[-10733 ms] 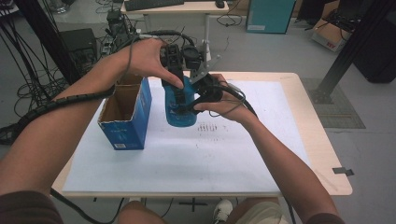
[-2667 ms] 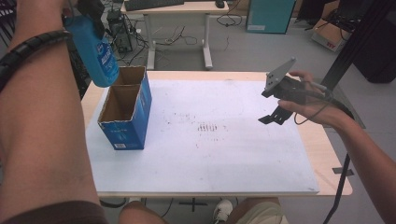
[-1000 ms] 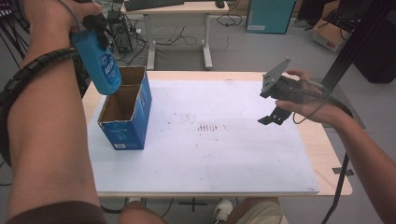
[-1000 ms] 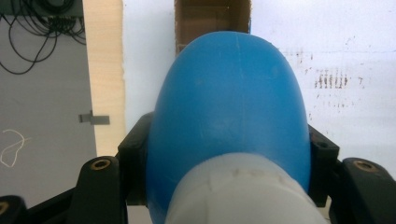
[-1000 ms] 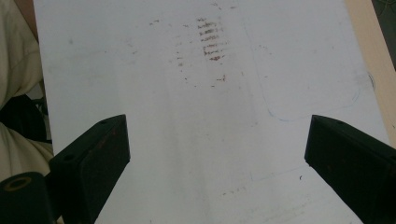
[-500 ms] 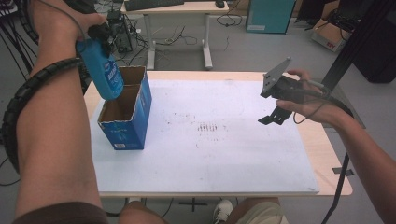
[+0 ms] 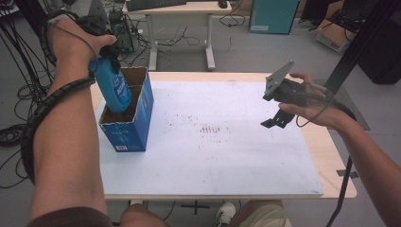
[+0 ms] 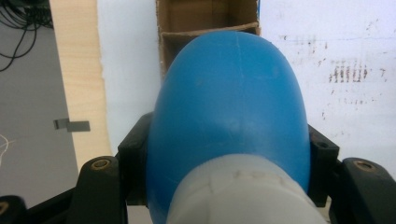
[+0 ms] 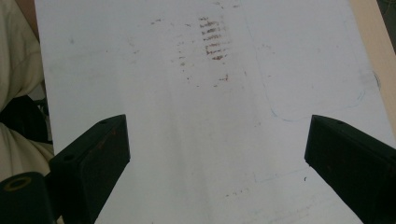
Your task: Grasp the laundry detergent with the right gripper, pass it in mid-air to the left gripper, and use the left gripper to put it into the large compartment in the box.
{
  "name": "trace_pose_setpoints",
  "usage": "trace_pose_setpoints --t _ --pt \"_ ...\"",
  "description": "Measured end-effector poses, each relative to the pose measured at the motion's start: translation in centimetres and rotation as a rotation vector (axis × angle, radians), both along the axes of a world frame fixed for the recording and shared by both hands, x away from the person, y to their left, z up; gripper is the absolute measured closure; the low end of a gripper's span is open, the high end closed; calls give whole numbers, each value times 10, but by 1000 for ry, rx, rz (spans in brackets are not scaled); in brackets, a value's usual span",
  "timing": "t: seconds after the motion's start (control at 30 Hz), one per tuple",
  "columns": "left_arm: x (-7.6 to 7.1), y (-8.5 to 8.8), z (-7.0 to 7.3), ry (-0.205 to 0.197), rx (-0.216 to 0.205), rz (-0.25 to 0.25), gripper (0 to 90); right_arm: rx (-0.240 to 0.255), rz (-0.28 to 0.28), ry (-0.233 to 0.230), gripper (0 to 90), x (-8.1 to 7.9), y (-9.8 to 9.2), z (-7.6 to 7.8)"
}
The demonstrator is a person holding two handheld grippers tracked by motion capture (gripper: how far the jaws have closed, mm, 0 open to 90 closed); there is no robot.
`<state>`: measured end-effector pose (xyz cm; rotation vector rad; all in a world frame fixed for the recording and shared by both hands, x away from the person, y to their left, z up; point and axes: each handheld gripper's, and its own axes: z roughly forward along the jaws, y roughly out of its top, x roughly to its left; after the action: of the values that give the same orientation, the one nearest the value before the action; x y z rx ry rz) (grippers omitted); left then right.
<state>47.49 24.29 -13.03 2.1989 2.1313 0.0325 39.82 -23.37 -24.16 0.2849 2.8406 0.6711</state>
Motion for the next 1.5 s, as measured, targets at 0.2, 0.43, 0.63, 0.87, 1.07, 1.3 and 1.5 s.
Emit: trace_pose_setpoints --t 0.2,0.43,0.63,0.87,1.07,1.3,1.5 --pt "2 -3 -20 1 1 -7 373 0 0 0 69 1 -2 -2" --pt "3 -7 -42 -19 22 -20 373 3 7 0 69 2 -3 -4" --pt "4 -8 -65 -21 23 -34 373 -1 2 3 69 4 -3 -8" --pt "3 -6 -87 -19 32 -38 373 -6 6 7 69 5 -3 -12" --pt "3 -4 -102 -32 29 -43 373 -4 -4 9 69 5 -4 -13" --pt "3 -7 -115 -34 31 -53 373 -4 2 8 69 7 -7 -16" --pt "3 -9 -124 -29 35 -64 372 -8 -6 7 69 7 -8 -16"
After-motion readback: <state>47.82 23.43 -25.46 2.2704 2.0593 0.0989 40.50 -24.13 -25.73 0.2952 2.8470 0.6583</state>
